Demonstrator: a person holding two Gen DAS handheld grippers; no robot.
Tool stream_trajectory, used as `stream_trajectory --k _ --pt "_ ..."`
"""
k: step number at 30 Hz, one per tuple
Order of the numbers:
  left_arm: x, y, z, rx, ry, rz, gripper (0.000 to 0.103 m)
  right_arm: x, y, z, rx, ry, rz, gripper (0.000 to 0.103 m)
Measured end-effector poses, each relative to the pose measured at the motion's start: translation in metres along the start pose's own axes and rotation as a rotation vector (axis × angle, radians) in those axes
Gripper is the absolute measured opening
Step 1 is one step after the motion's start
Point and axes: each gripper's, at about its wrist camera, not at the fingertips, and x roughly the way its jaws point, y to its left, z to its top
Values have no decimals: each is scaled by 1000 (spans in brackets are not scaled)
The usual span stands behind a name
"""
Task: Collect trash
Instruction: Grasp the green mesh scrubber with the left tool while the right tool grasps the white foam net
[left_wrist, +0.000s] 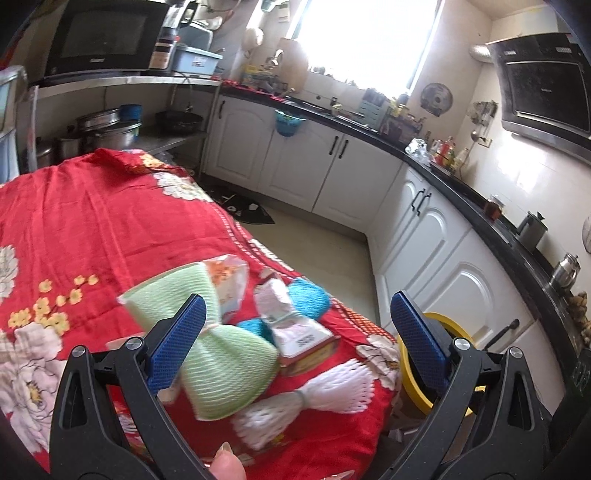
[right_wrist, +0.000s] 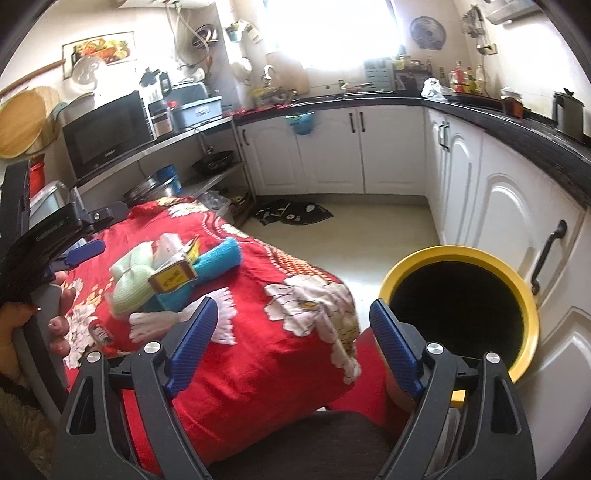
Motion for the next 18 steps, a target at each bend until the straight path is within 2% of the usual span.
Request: stream_trajectory --k 11,15,18 --pt "-3 48 1 -73 15 70 92 33 32 -1 -52 74 72 82" --pt "3 62 -3 -108 53 77 92 50 41 -2 -70 108 96 82" --pt "14 72 -6 -156 101 56 92 65 49 -4 -95 130 107 82"
